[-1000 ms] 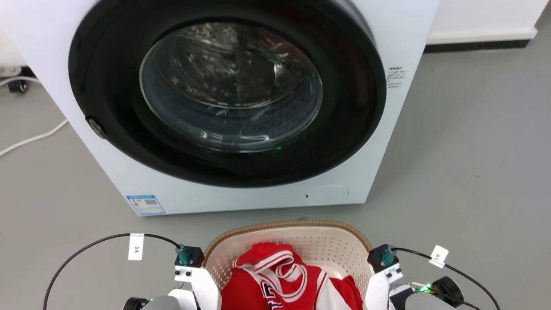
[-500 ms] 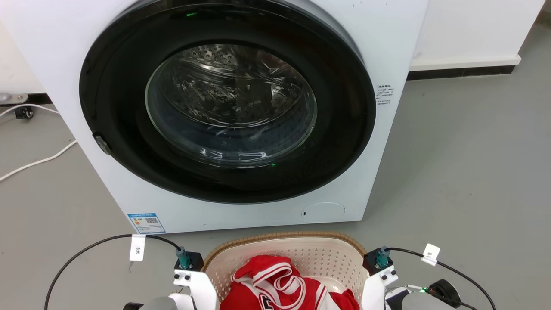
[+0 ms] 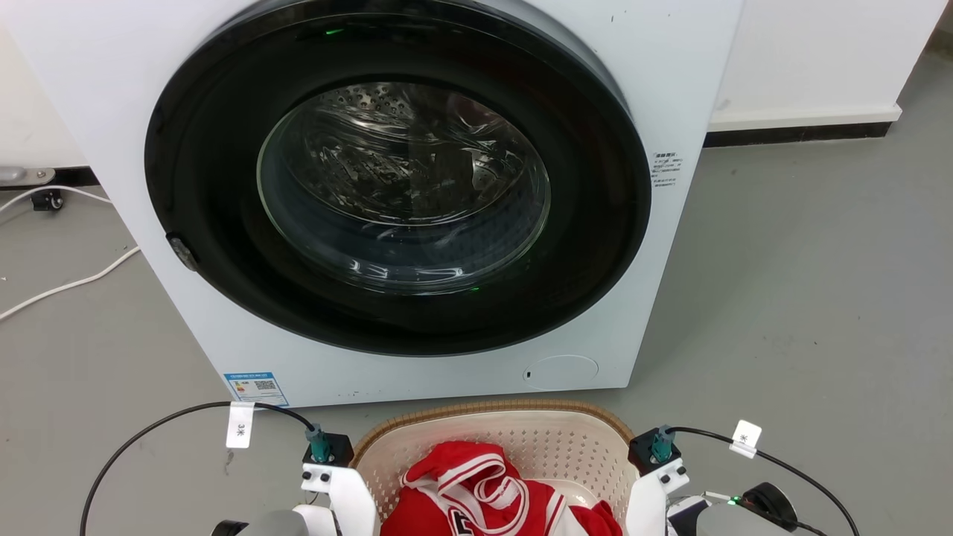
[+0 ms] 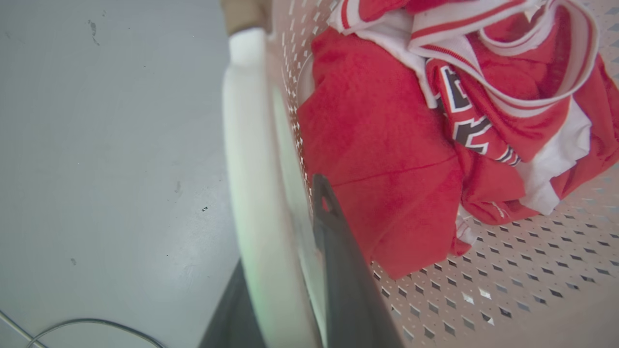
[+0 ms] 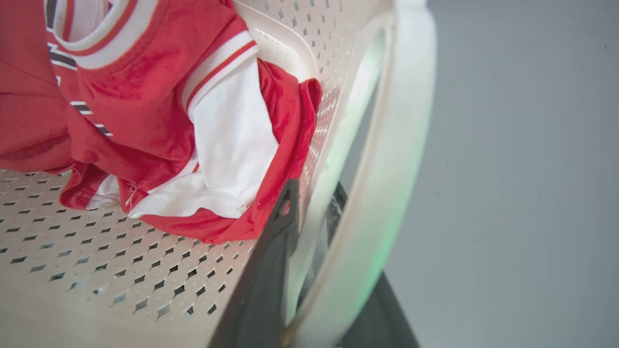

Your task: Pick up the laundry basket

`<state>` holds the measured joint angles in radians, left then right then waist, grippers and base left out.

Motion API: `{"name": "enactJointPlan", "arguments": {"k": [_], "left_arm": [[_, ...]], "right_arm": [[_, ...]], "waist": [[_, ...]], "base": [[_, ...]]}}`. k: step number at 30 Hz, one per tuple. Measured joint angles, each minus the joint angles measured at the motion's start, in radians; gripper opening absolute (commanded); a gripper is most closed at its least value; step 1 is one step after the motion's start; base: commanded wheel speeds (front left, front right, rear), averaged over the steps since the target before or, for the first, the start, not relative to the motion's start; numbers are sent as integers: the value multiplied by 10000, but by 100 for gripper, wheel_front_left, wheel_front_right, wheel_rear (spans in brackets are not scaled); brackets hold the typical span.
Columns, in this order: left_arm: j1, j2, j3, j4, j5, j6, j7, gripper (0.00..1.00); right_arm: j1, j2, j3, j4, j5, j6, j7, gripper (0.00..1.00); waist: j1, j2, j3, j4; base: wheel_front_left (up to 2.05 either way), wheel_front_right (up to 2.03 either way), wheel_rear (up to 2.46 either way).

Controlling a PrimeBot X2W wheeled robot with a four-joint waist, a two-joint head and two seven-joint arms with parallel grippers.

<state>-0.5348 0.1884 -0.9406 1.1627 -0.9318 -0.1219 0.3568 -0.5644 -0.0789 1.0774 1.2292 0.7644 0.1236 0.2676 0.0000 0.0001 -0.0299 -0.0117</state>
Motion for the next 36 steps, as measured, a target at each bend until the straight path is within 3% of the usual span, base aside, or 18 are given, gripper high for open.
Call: {"name": "enactJointPlan", "arguments": {"k": [36], "left_arm": [[-246,19,-1237,234,-1202,-2,-431,0]], "right_arm": [[-212,8,1214,316,1124,0,-449,0]], "waist": [[0,0,90,-20]], "base": [[0,0,0]]}}
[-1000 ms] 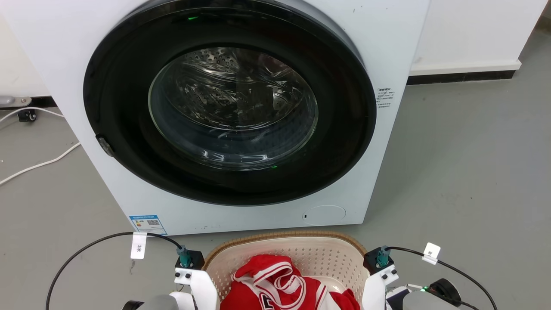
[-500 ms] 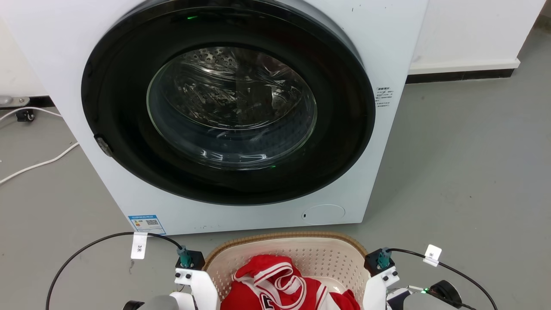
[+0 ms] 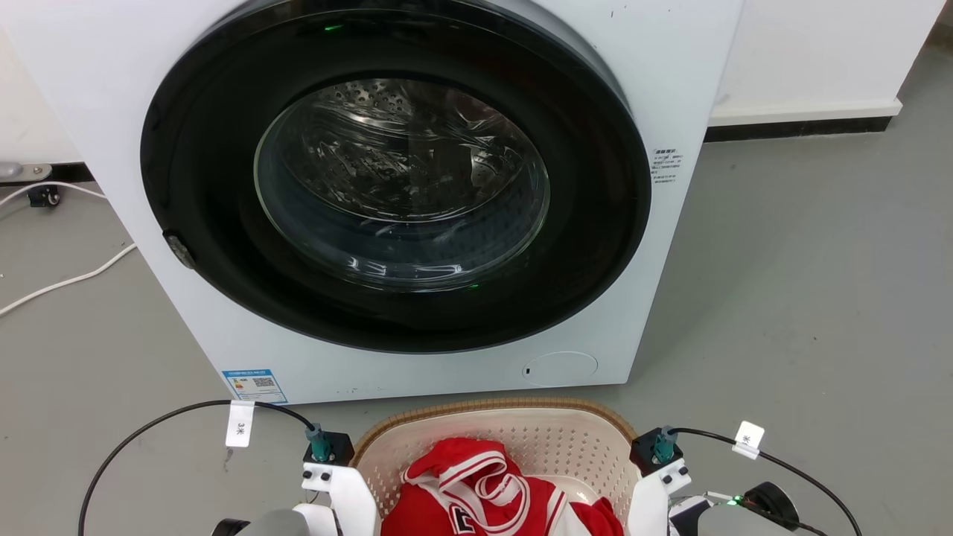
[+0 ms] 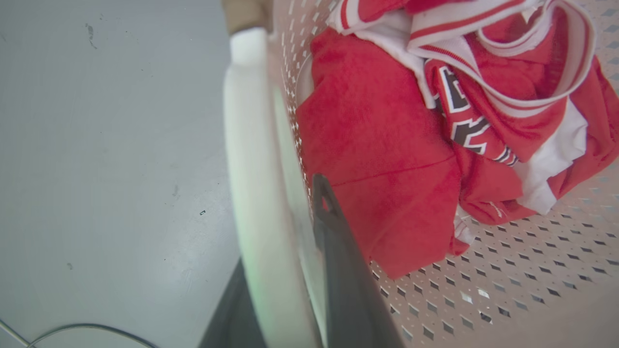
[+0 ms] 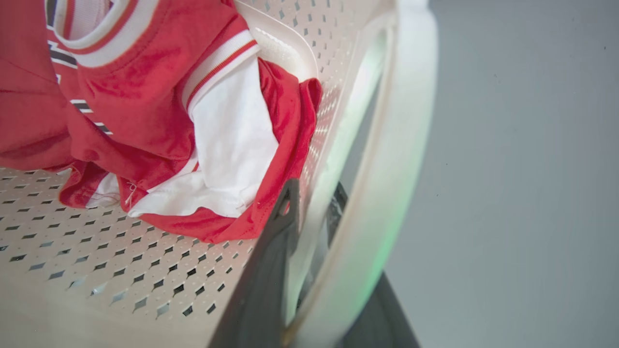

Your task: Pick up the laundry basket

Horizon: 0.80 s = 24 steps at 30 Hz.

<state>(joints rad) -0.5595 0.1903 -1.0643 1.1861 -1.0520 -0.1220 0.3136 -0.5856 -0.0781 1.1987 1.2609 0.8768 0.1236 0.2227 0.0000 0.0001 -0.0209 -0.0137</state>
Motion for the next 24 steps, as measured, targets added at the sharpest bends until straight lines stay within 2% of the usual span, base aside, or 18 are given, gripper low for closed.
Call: {"name": "enactJointPlan", "arguments": {"k": [24], "left_arm": [[-117,13,-612,90,-545,0,-150,0]], "right_arm": [[-34,15,391,94,337,0,-123,0]], "waist": [[0,0,10,-6]], "base": [[0,0,0]]}}
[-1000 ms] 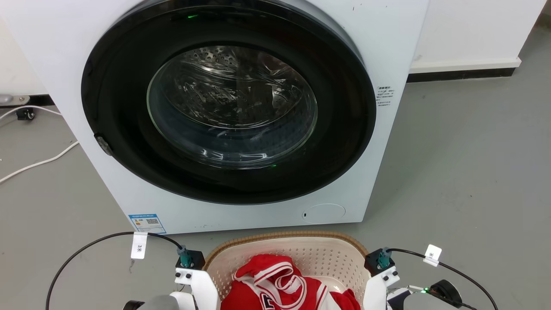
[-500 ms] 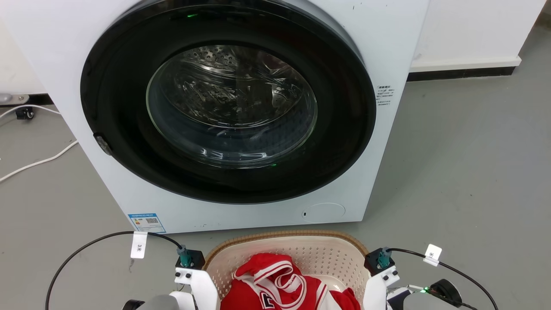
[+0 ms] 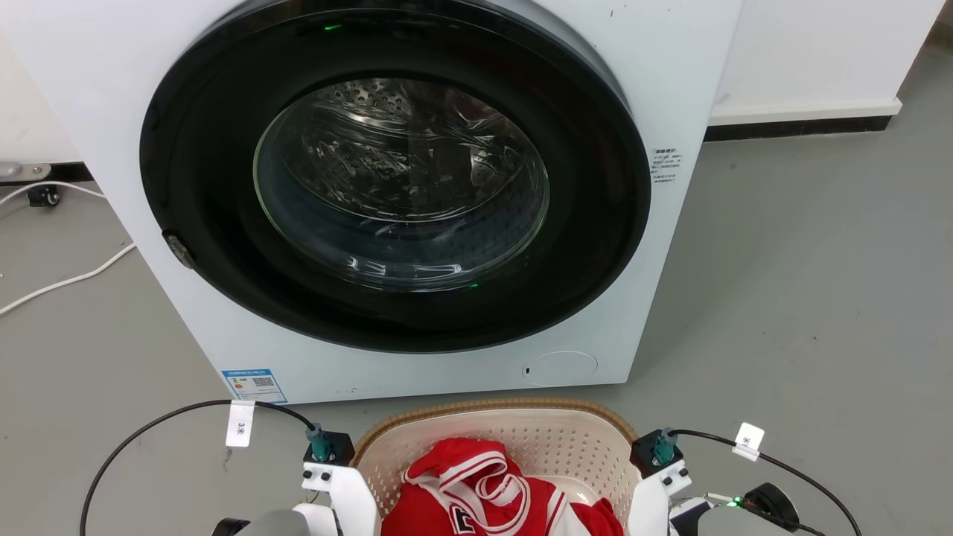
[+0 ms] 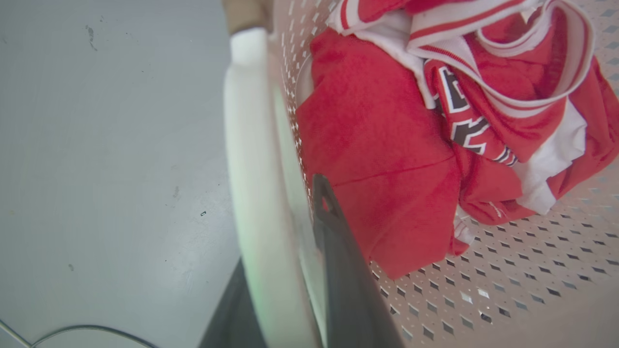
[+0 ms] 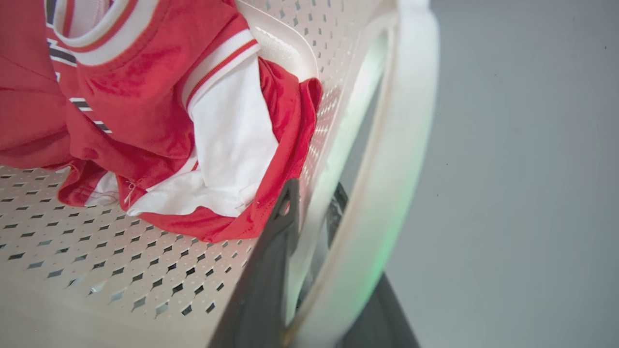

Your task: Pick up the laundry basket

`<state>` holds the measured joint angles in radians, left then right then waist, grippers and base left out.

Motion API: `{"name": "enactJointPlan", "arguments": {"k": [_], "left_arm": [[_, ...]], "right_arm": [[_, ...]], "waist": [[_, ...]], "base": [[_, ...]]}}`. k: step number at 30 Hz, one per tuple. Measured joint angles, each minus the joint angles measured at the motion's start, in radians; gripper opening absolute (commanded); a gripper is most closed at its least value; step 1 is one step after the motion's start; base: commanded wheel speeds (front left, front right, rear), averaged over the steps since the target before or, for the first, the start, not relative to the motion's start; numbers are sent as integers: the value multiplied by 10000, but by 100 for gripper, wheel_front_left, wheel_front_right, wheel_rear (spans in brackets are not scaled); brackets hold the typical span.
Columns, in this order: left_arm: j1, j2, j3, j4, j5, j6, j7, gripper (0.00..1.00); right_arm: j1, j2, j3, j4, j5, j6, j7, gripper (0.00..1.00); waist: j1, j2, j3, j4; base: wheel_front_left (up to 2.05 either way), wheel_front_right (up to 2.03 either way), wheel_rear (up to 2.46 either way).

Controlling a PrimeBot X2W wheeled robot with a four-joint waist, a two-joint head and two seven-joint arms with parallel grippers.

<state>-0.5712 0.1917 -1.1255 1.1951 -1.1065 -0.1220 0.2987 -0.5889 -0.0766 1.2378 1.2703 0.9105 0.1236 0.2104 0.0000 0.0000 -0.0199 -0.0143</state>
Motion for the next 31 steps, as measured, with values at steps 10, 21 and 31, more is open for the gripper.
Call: {"name": "enactJointPlan", "arguments": {"k": [10,21,31], "left_arm": [[-35,-6,-215,40,-209,0,-42,0],[-67,-17,-422,82,-422,-2,-119,0],[-78,-17,-606,96,-600,-2,-150,0]], "right_arm": [[-5,2,109,23,92,0,-35,0],[-9,-2,188,50,144,0,-73,0],[-12,-2,244,63,219,0,-73,0]], "waist": [[0,0,-8,-9],[0,0,-26,-4],[0,0,-26,-4]], "base": [[0,0,0],[0,0,0],[0,0,0]]}}
